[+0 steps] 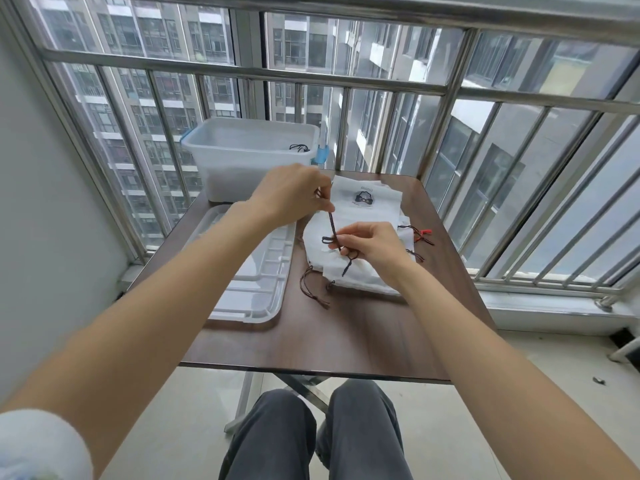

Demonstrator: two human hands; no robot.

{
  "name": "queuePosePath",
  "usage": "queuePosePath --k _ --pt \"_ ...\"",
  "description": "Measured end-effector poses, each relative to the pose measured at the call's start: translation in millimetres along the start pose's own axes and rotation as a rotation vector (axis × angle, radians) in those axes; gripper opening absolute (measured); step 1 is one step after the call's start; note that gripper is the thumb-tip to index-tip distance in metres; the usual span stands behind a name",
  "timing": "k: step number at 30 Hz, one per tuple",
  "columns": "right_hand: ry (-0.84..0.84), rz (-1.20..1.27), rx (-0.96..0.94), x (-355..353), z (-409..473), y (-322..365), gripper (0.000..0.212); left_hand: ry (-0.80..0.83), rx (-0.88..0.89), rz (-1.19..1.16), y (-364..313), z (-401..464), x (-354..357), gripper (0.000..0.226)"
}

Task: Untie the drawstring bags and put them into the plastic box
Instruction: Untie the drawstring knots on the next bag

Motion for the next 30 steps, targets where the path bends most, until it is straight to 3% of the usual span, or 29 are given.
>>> queuePosePath --k 7,13,16,18,24,30 --pt "0.049 0.043 0.028 -3 -1 -1 0.011 0.054 0.107 -0.017 -7 42 25 0.028" --pt "-0.037 0.100 0.147 -15 5 -5 0.009 -0.003 -0.047 0.037 6 51 60 0.031" --pt "-0.112 0.168 0.176 -19 8 -5 0.004 -0.226 -0.039 -0.143 -8 36 54 0.024" --pt "-0.166 0.209 0.183 -20 11 -5 0.012 -0.331 0.010 -0.306 -21 16 48 0.027" --pt "-0.217 0.224 0.163 -19 11 -7 0.020 -0.217 -0.016 -0.543 -24 -24 68 0.023" --pt "-0.179 0.154 0.100 -13 7 -1 0.003 -0.361 -0.103 -0.624 -16 -28 61 0.025"
Point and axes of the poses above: each hand's wrist, its own z-axis towards the middle knuckle, its own x-axis out of the palm, y = z × x, the point moved 5 cm from there along z, towards the middle knuckle, and after that the axes turned 3 degrees about -y, right-handed, at the moved point
